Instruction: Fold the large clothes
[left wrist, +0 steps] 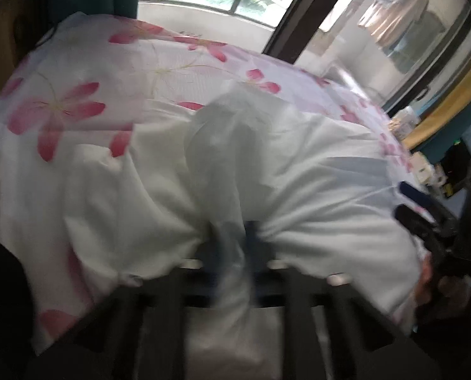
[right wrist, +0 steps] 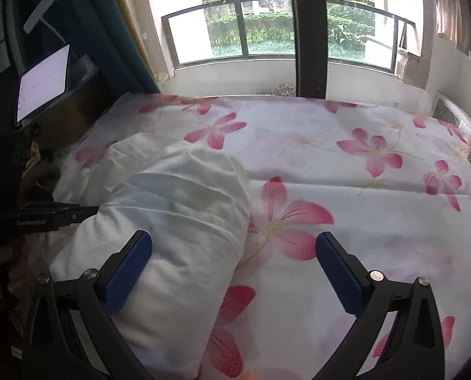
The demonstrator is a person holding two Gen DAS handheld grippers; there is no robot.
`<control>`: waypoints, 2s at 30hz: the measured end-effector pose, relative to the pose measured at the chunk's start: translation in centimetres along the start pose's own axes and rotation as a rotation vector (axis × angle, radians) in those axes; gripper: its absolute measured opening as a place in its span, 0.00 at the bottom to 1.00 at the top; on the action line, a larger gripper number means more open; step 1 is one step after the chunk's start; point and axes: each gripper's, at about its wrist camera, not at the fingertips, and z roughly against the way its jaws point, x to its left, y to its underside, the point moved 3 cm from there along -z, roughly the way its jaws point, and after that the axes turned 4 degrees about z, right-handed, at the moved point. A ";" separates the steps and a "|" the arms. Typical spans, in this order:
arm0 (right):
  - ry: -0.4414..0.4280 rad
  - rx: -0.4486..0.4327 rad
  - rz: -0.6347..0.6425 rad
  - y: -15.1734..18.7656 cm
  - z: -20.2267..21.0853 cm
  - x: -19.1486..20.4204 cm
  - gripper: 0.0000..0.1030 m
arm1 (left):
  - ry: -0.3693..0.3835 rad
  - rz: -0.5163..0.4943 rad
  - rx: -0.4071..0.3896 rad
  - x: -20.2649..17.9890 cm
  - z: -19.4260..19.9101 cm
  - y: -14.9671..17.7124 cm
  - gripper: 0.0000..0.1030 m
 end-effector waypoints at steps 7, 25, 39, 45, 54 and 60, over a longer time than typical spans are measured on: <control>0.007 0.013 0.070 0.1 -0.8 1.9 0.99 | -0.094 0.014 -0.142 0.4 6.2 0.6 0.05; -0.016 0.024 0.067 0.4 0.0 3.4 0.99 | -0.177 0.070 -0.068 2.8 5.8 3.2 0.06; 0.014 0.077 0.055 3.6 -1.0 3.4 0.99 | -0.207 0.116 -0.069 3.0 5.1 3.9 0.10; 0.024 0.069 0.042 3.3 0.1 3.5 0.99 | -0.200 0.126 -0.142 1.6 7.8 3.7 0.39; 0.016 0.055 0.036 3.3 1.4 3.5 0.99 | -0.189 0.097 -0.165 -0.7 8.8 4.4 0.51; 0.018 0.056 0.034 3.9 2.0 3.3 0.99 | -0.218 0.111 -0.095 0.0 6.7 6.2 0.51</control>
